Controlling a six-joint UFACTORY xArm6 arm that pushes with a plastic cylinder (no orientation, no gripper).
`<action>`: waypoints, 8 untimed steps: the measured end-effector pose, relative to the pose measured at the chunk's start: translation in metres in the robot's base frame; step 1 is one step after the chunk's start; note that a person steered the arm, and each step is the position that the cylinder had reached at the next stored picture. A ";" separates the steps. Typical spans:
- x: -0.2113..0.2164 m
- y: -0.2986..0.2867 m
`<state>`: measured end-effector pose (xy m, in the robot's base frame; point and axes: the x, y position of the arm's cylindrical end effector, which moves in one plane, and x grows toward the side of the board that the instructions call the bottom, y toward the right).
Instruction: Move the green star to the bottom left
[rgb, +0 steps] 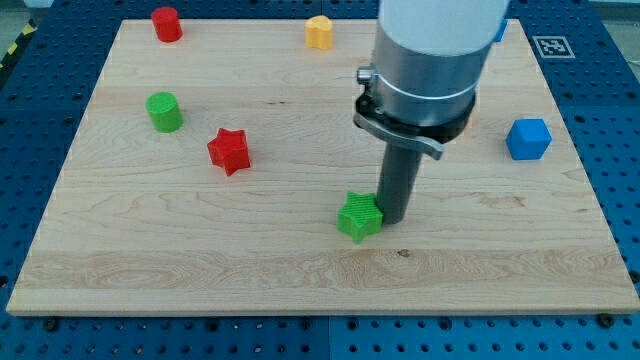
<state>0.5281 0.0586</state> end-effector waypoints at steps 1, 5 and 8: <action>0.000 -0.030; 0.056 -0.117; 0.084 -0.143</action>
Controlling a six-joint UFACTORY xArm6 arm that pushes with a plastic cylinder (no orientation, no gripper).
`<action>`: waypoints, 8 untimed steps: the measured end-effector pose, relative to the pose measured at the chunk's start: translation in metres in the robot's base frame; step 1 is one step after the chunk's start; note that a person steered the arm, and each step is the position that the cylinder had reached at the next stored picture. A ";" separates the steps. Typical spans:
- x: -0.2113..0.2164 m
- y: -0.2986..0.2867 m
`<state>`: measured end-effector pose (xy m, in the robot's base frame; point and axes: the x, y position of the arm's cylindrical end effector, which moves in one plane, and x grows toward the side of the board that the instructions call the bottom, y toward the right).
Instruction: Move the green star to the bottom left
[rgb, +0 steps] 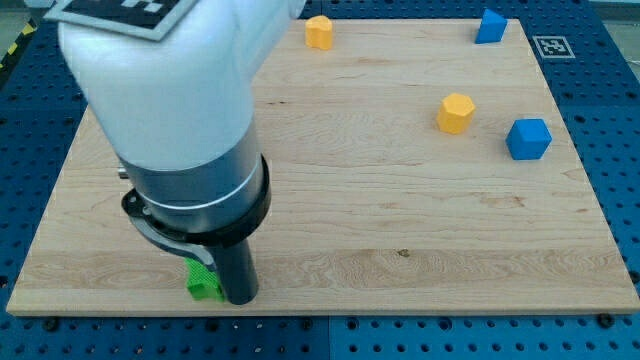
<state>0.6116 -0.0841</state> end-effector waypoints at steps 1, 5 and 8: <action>0.000 -0.013; -0.030 -0.057; -0.070 -0.049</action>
<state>0.5415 -0.1335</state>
